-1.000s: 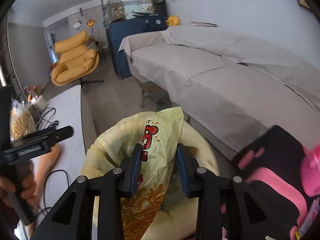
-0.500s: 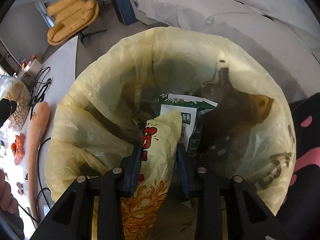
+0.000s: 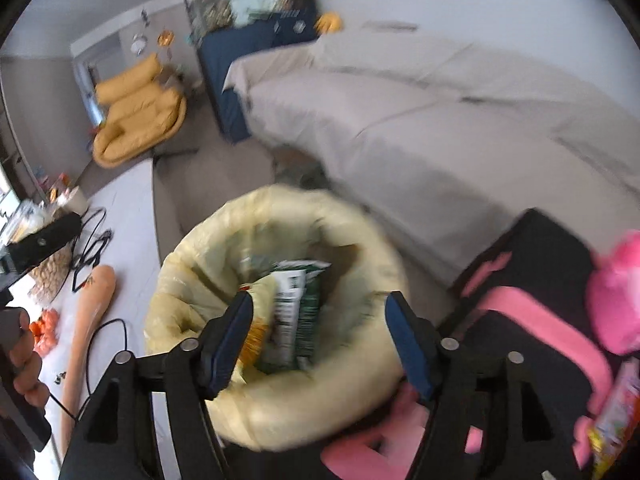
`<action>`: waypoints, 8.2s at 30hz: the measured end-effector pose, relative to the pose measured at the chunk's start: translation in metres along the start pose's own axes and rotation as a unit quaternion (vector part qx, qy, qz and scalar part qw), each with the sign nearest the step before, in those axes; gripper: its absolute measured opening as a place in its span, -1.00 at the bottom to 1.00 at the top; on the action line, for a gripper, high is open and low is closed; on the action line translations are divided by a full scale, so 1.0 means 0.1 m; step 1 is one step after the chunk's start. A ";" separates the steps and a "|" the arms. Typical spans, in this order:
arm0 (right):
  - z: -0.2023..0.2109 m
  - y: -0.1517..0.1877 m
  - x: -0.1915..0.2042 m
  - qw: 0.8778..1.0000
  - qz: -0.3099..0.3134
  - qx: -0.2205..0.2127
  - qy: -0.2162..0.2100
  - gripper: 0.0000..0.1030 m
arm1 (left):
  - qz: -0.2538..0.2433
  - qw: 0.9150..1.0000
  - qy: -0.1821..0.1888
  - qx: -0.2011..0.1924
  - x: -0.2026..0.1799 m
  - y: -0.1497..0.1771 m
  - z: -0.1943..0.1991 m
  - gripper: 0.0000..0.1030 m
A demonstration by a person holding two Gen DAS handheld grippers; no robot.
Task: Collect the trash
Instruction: 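Drop the black wrapper into the yellow bag while the right tool drops the chip bag in, then grasp the pink snack packet with the left tool while the right tool grasps the red snack packet, then carry both packets over the yellow bin, pink in the left tool, red in the right, then open both tools over the yellow bin to drop the pink and red packets, then grasp the orange plastic bag with the left tool while the right grasps a red packet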
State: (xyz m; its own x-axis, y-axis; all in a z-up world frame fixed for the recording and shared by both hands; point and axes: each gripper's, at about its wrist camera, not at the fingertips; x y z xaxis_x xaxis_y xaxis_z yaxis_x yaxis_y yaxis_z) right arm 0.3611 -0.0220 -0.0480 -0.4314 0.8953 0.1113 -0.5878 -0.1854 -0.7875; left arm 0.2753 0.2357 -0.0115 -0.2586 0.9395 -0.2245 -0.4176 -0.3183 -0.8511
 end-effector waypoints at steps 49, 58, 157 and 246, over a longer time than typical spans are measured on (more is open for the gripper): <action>3.23 2.16 -2.73 0.928 -0.176 -0.078 0.319 0.97 | -0.207 0.852 0.399 0.267 -4.20 1.90 0.16 -0.67; 2.73 1.97 -2.62 0.958 -0.133 -0.039 0.252 0.97 | -0.199 0.890 0.341 0.230 -3.40 1.57 0.18 -0.72; 0.75 0.14 -0.08 0.999 0.040 0.003 0.019 -0.96 | -0.062 0.981 0.126 0.132 -0.46 0.34 -0.79 -0.71; 3.23 2.13 -3.09 0.917 -0.197 -0.087 0.335 0.96 | -0.110 0.901 0.332 0.257 -4.61 1.61 -0.66 0.78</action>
State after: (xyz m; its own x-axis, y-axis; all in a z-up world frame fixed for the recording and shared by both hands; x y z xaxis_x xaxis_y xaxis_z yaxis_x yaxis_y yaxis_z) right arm 0.1478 -0.4691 -0.0539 0.3440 0.9373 0.0563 -0.4649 0.2221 -0.8570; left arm 0.3852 -0.2407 -0.0767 0.3864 0.8009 -0.4574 -0.7872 0.0281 -0.6160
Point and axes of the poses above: each gripper's, at about its wrist camera, not at the fingertips, and z roughly against the way its jaws point, x to its left, y to its underside, and after that the axes turned 7 degrees about -x, right-handed
